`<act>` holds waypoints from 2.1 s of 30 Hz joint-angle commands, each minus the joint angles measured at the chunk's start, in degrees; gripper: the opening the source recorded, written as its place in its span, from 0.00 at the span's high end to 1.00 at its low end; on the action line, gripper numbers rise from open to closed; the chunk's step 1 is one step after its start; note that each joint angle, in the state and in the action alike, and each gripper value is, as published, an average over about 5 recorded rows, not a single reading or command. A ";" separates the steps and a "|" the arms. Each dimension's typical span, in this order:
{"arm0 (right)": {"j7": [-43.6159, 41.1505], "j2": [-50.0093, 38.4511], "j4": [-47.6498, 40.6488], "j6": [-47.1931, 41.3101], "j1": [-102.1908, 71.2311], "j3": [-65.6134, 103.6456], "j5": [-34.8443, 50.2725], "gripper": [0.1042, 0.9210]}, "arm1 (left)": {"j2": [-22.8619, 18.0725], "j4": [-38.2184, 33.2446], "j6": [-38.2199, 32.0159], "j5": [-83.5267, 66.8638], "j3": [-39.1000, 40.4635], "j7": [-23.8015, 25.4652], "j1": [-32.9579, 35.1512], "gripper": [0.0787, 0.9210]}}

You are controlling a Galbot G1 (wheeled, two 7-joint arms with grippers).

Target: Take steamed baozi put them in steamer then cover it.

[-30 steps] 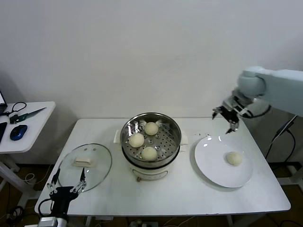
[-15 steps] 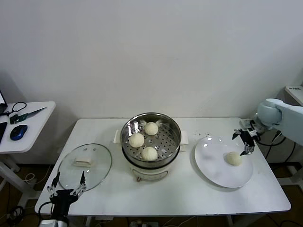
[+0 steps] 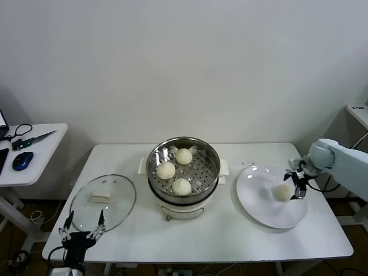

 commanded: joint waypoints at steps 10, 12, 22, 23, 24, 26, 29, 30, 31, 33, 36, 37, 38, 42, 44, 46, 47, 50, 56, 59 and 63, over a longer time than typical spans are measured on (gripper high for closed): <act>0.31 1.70 -2.14 -2.13 -3.79 4.05 -1.17 0.23 | 0.20 0.31 -0.12 -0.10 -0.21 -0.11 -0.02 0.12; 0.19 1.11 -0.81 -2.80 -2.42 2.99 -0.16 0.26 | 0.20 0.24 -0.10 -0.10 -0.21 -0.13 -0.03 0.12; -1.15 0.94 17.56 -6.24 39.33 -31.90 23.53 0.33 | 0.24 0.04 -0.13 -0.10 -0.06 -0.18 -0.05 0.12; -1.08 2.19 19.51 -7.08 44.33 -34.92 26.34 0.33 | 0.24 0.07 -0.10 -0.03 0.05 -0.17 -0.11 0.12; -0.96 3.47 21.43 -7.97 48.62 -36.84 28.99 0.33 | 0.28 0.08 -0.06 0.04 0.15 -0.15 -0.20 0.12; -0.42 6.08 25.87 -10.17 55.79 -39.04 34.43 0.33 | 0.37 0.04 0.01 0.15 0.31 -0.10 -0.41 0.12; 1.52 9.68 31.75 -13.57 60.83 -38.57 41.35 0.32 | 0.52 0.06 0.08 0.18 0.42 -0.09 -0.77 0.12; 2.53 10.85 33.25 -14.86 61.31 -37.55 43.21 0.33 | 0.55 0.07 0.09 0.14 0.46 -0.10 -0.85 0.12; 3.56 11.88 34.31 -16.16 61.11 -36.22 44.81 0.33 | 0.58 0.07 0.11 0.08 0.52 -0.11 -0.90 0.12; 5.92 14.16 35.81 -18.93 59.43 -33.06 47.39 0.32 | 0.63 0.05 0.17 -0.04 0.65 -0.13 -0.95 0.12; 9.11 17.58 36.21 -21.63 54.98 -29.23 48.32 0.32 | 0.69 -0.12 0.30 -0.10 0.89 -0.14 -0.96 0.12; 9.88 18.61 36.04 -22.17 53.38 -28.48 48.06 0.32 | 0.71 -0.25 0.35 -0.09 0.97 -0.14 -0.95 0.12; 10.64 19.65 35.75 -22.59 51.61 -27.81 47.60 0.32 | 0.72 -0.41 0.40 -0.07 1.02 -0.13 -0.95 0.12; 12.70 22.67 33.73 -23.70 44.35 -26.63 44.71 0.32 | 0.70 -1.01 0.69 0.02 1.08 -0.12 -0.88 0.12; 13.49 23.57 32.24 -24.21 40.89 -26.04 43.01 0.32 | 0.66 -1.19 0.74 0.07 1.08 -0.12 -0.83 0.12; 14.12 23.97 30.71 -24.68 37.69 -25.28 41.18 0.32 | 0.62 -1.37 0.74 0.08 1.05 -0.12 -0.72 0.12; 14.34 24.08 29.99 -24.89 36.05 -24.81 40.17 0.32 | 0.61 -1.45 0.73 0.06 1.02 -0.12 -0.64 0.12; 14.84 24.23 28.02 -25.35 31.55 -23.49 37.13 0.32 | 0.62 -1.65 0.65 -0.03 0.83 -0.13 -0.35 0.12; 15.70 24.73 24.25 -25.60 26.16 -22.20 33.10 0.33 | 0.89 -1.67 0.42 -0.19 0.45 -0.16 0.06 0.12; 15.74 25.09 23.02 -25.58 25.38 -22.24 32.12 0.32 | 1.03 -1.79 0.34 -0.06 0.36 -0.13 0.23 0.12; 15.81 25.37 22.28 -25.58 25.02 -22.30 31.43 0.32 | 1.31 -1.79 0.27 0.08 0.29 -0.10 0.33 0.12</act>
